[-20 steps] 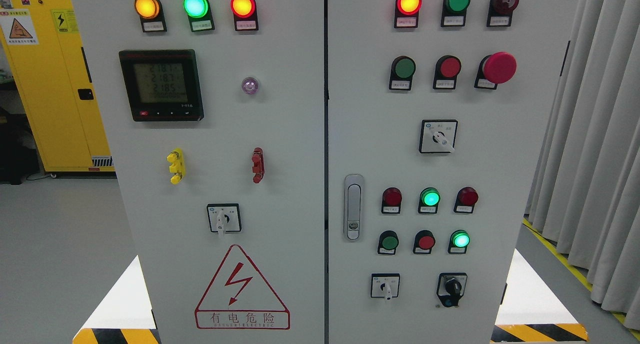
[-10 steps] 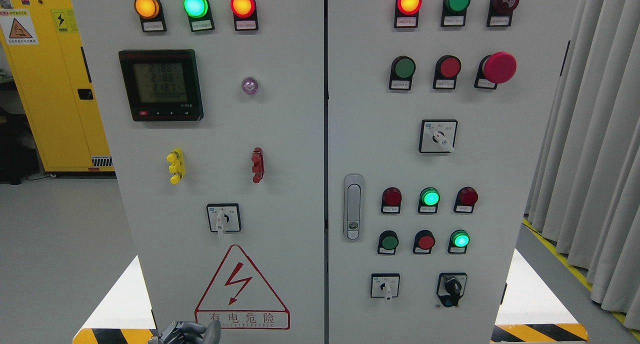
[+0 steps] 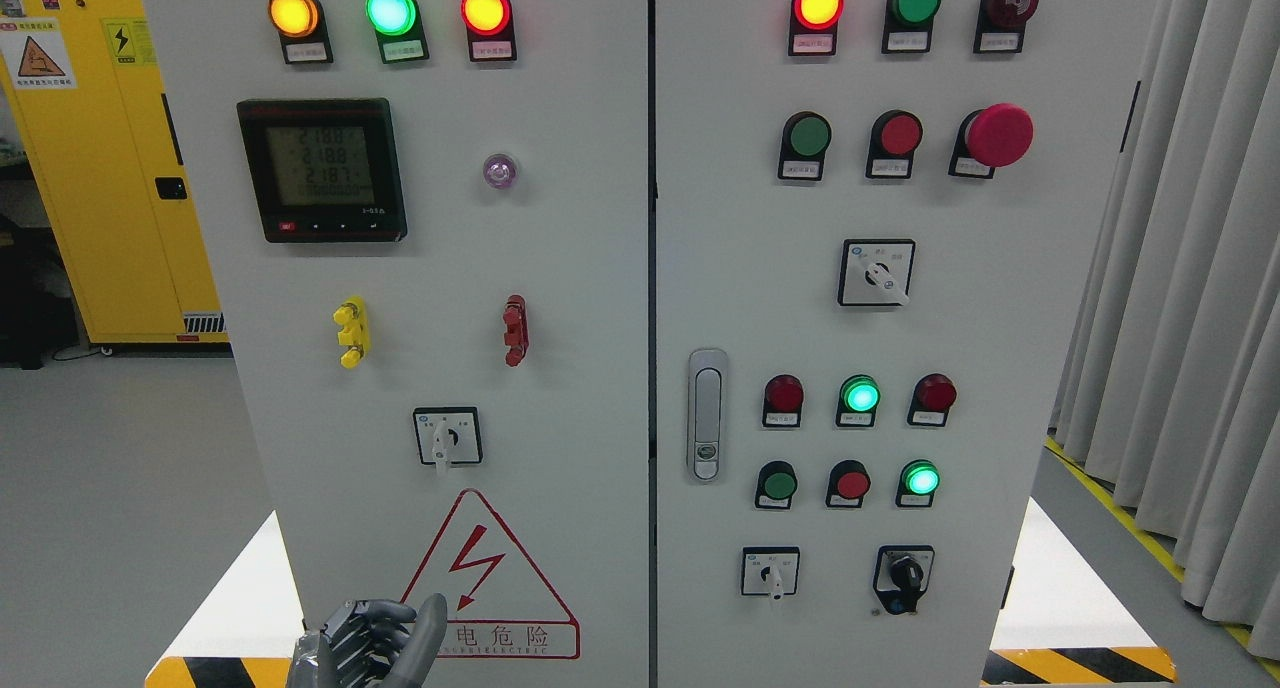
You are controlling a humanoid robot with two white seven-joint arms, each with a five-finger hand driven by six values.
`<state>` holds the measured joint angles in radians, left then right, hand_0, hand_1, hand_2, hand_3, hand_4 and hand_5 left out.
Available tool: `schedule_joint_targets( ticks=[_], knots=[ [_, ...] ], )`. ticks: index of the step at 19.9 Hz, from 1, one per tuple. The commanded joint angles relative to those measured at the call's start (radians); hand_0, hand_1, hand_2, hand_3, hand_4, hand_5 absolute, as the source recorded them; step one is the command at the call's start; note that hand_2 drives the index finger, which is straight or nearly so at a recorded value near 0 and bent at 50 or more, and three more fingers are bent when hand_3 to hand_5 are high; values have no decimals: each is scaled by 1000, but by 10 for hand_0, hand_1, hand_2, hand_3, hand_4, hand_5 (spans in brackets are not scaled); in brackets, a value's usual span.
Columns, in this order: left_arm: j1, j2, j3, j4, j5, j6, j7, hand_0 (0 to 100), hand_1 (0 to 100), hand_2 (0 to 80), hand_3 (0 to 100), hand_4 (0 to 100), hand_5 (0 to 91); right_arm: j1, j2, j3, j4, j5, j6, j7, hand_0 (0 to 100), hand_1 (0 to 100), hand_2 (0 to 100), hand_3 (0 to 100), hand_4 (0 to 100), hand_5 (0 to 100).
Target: Turn on light switch 1
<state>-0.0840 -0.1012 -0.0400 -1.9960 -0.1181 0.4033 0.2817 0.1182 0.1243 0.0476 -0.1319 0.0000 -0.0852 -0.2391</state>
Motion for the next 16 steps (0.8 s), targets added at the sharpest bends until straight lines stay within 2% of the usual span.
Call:
schedule_joint_targets(
  ticks=[1, 6, 16],
  knots=[
    [-39, -12, -26, -15, -14, 19, 5, 149, 635, 574, 806, 852, 762, 0, 0, 0, 0, -29, 1, 0, 0, 500, 40, 0, 0, 0],
    [-89, -21, -24, -12, -20, 71, 14, 165, 638, 573, 806, 857, 763, 0, 0, 0, 0, -29, 1, 0, 0, 500, 40, 0, 0, 0],
    [-137, -25, -24, -3, -26, 112, 24, 186, 633, 563, 807, 859, 765, 0, 0, 0, 0, -29, 1, 0, 0, 500, 40, 0, 0, 0]
  ],
)
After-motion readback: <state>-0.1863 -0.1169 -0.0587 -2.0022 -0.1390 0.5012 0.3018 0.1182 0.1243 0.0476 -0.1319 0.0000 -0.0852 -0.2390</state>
